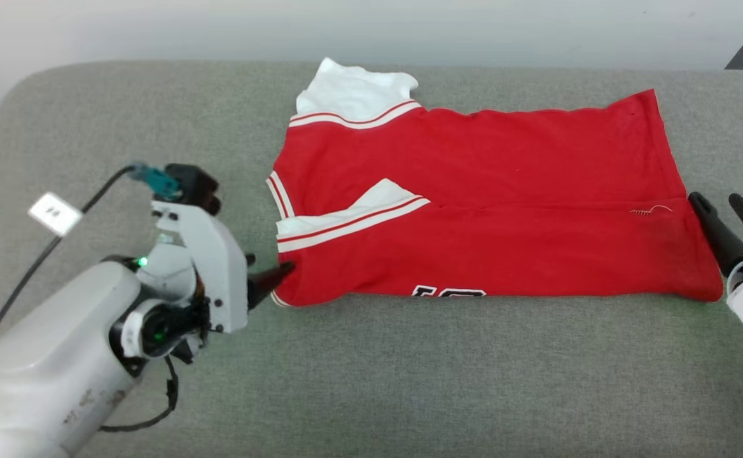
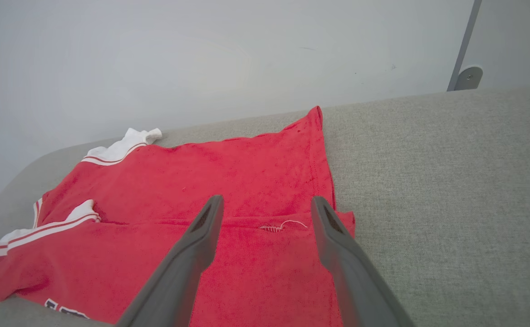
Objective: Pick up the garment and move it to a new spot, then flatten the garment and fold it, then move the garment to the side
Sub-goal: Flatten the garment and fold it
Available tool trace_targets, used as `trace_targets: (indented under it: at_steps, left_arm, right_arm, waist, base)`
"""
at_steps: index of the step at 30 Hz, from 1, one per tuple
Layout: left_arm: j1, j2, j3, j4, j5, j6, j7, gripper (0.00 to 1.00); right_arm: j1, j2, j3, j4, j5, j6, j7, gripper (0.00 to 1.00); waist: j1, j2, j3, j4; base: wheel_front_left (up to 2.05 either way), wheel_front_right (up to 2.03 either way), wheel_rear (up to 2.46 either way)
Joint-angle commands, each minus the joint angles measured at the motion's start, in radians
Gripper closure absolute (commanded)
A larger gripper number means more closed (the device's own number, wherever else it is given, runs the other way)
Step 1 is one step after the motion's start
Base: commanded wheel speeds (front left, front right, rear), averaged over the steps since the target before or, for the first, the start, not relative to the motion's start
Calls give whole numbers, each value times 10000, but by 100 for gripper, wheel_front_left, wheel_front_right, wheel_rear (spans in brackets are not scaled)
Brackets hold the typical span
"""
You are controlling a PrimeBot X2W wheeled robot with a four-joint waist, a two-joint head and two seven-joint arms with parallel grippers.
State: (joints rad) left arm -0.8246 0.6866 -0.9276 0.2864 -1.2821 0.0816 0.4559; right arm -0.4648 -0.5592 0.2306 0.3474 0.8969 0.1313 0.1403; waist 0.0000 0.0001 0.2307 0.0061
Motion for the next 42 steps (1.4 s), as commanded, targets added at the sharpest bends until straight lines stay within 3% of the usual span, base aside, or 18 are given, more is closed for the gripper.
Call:
trace_targets:
  at_steps: [1, 4, 6, 17, 18, 19, 20, 21, 32, 42]
  left_arm:
    - [-181, 72, -30, -191, -159, 266, 387, 0]
    - [-302, 153, -238, -518, -266, 883, 1263, 0]
    - [-280, 143, -401, -531, -327, 1027, 1664, 0]
    - [124, -710, -368, 1522, -1094, 244, 1790, 0]
    - [141, -795, -373, 1666, -1145, 152, 1779, 26]
    - [158, -879, -364, 1812, -1173, 52, 1733, 64]
    - [189, -929, -366, 1954, -1182, -44, 1695, 90]
    - [214, -969, -398, 2069, -1177, -145, 1690, 100]
    - [-90, -1282, -446, 2451, -981, -790, 1534, 100]
    - [-370, -1829, -467, 2596, -773, -1037, 1161, 100]
  right_arm:
    - [73, 65, 19, -50, 26, -9, -14, 0]
    - [28, 123, 86, -150, 36, -9, 27, 0]
    - [-10, 133, 128, -209, 56, -11, 53, 0]
    - [-179, -42, 152, -363, 195, -11, 79, 0]
    - [-165, -70, 163, -387, 198, -11, 104, 0]
    - [-145, -118, 175, -418, 216, -11, 142, 0]
    - [-112, -167, 210, -456, 243, -9, 205, 0]
    - [-73, -220, 263, -503, 267, -11, 303, 0]
    - [-337, -1585, 1598, -1077, -242, -11, 3904, 0]
    - [-1426, -642, 1868, 614, -721, -9, 5411, 0]
  waist:
    - [0, -1, 93, -73]
    - [0, -1, 287, -230]
    - [0, -1, 427, -359]
    - [0, -1, 916, -1049]
    - [0, -1, 925, -1086]
    - [0, -1, 930, -1107]
    - [0, -1, 932, -1123]
    - [0, -1, 930, -1131]
    - [0, -1, 946, -838]
    - [0, -1, 1299, -438]
  base:
    - [0, 0, 0]
    - [0, 0, 0]
    - [0, 0, 0]
    - [0, 0, 0]
    - [0, 0, 0]
    - [0, 0, 0]
    - [0, 0, 0]
    - [0, 0, 0]
    - [0, 0, 0]
    - [0, 0, 0]
